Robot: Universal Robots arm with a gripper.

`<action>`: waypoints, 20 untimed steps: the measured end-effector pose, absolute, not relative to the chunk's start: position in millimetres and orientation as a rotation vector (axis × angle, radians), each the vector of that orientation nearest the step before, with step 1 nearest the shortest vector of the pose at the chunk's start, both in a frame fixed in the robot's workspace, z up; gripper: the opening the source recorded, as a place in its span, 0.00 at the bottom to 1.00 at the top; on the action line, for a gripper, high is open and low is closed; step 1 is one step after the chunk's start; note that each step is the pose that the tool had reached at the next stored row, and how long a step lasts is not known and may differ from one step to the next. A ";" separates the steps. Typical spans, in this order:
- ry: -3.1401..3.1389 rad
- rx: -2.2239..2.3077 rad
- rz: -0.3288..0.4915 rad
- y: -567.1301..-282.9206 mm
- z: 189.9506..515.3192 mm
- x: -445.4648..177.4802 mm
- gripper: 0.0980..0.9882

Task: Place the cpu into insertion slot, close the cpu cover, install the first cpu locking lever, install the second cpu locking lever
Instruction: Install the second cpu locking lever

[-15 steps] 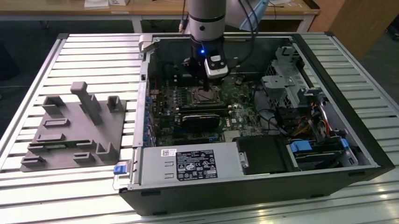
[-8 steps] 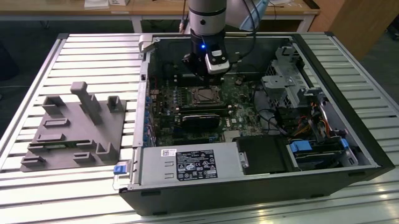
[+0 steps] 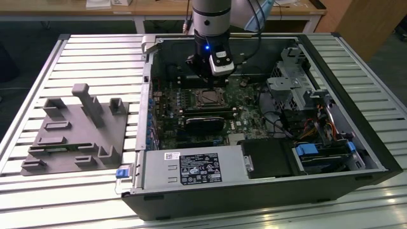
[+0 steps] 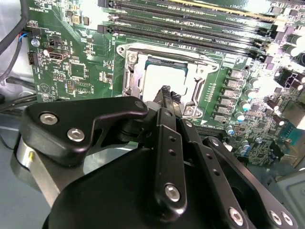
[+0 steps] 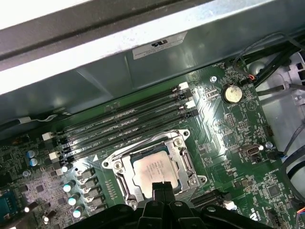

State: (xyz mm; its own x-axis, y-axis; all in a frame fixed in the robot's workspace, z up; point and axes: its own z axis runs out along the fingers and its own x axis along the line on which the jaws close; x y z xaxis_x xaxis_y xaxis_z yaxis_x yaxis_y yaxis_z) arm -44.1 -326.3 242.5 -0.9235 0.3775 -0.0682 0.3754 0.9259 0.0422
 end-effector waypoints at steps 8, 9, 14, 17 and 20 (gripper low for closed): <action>3.009 0.589 0.043 -332.2 242.5 -44.1 0.01; 3.009 0.589 0.043 -333.0 242.4 -44.1 0.01; 3.009 0.589 0.043 -337.3 242.4 -44.1 0.01; 3.009 0.589 0.043 -340.3 242.5 -44.1 0.01; 3.009 0.589 0.043 -343.8 242.4 -44.1 0.01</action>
